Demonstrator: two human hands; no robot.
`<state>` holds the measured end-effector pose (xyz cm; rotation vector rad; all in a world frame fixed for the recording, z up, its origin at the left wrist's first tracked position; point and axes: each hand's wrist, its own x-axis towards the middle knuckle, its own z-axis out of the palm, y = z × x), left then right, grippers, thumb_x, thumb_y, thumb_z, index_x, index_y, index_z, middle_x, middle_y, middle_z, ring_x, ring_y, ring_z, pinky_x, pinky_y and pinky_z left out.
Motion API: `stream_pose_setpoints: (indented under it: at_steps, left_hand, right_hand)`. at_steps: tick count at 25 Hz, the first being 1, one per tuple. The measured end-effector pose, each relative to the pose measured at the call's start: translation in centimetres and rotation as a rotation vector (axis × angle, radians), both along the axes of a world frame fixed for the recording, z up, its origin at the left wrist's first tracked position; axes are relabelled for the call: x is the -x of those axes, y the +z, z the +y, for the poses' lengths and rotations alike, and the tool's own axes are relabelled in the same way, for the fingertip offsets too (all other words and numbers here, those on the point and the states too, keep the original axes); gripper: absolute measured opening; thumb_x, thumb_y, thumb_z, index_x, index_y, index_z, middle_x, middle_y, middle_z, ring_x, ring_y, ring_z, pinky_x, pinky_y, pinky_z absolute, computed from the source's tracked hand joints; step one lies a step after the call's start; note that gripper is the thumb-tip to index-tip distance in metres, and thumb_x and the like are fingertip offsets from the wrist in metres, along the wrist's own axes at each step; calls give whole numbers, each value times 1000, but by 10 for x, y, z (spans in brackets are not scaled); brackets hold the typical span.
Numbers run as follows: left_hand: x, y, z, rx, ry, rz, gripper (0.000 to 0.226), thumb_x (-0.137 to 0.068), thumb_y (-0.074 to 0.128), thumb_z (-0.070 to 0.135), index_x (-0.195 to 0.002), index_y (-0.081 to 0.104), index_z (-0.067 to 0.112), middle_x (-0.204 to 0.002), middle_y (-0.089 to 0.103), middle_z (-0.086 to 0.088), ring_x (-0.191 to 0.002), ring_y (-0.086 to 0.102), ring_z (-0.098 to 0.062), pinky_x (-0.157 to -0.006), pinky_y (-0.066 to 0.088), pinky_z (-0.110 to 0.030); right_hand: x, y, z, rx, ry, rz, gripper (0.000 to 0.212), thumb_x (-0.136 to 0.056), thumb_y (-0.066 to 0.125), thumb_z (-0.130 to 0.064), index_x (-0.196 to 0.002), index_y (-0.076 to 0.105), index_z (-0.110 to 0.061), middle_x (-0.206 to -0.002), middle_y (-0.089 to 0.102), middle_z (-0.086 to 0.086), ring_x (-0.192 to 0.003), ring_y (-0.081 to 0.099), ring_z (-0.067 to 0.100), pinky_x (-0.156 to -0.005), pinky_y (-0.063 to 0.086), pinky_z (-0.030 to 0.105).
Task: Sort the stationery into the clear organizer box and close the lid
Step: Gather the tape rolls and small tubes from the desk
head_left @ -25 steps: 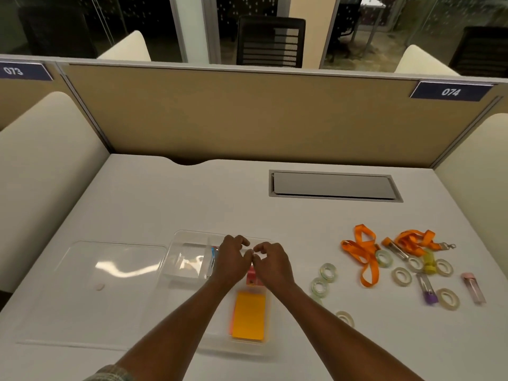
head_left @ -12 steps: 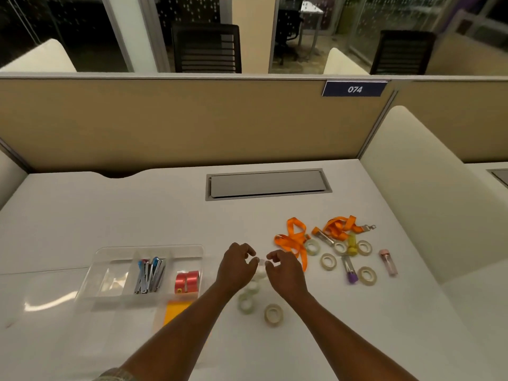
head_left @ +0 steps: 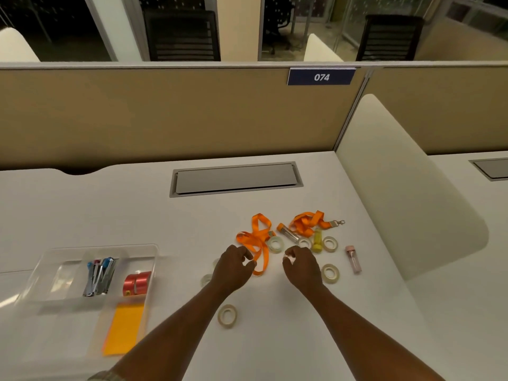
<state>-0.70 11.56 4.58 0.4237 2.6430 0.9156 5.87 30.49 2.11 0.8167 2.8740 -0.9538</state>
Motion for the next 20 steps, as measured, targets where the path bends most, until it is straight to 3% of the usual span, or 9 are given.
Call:
stream_pose_setpoints:
  at_steps: [7, 10, 13, 20]
  left_hand:
    - [3, -10, 17, 73, 42, -30, 15, -85, 69, 37, -94, 67, 25, -94, 57, 7, -82, 53, -8, -66, 34, -20]
    - [6, -14, 19, 91, 52, -44, 15, -85, 69, 38, -93, 66, 26, -92, 55, 8, -80, 51, -7, -60, 31, -14]
    - [8, -16, 22, 112, 67, -54, 15, -85, 69, 38, -94, 66, 26, -92, 56, 8, -80, 52, -7, -61, 32, -17]
    - [12, -20, 23, 126, 57, -78, 17, -86, 68, 38, -97, 67, 24, -94, 59, 6, -78, 54, -7, -64, 36, -18]
  right_hand:
    - [23, -11, 36, -43, 84, -47, 27, -92, 58, -24, -118, 58, -21, -124, 56, 2, -111, 58, 23, -85, 48, 35]
    - [39, -14, 43, -117, 140, -4, 30, -93, 57, -16, -123, 58, -20, -130, 53, 2, -111, 59, 23, -78, 48, 32]
    - [59, -15, 48, -220, 219, 4, 39, -95, 50, -8, -131, 55, -20, -137, 50, 5, -115, 58, 26, -78, 52, 35]
    - [81, -25, 56, -321, 349, -76, 45, -97, 42, -10, -141, 43, -20, -125, 60, 9, -105, 62, 28, -74, 54, 37]
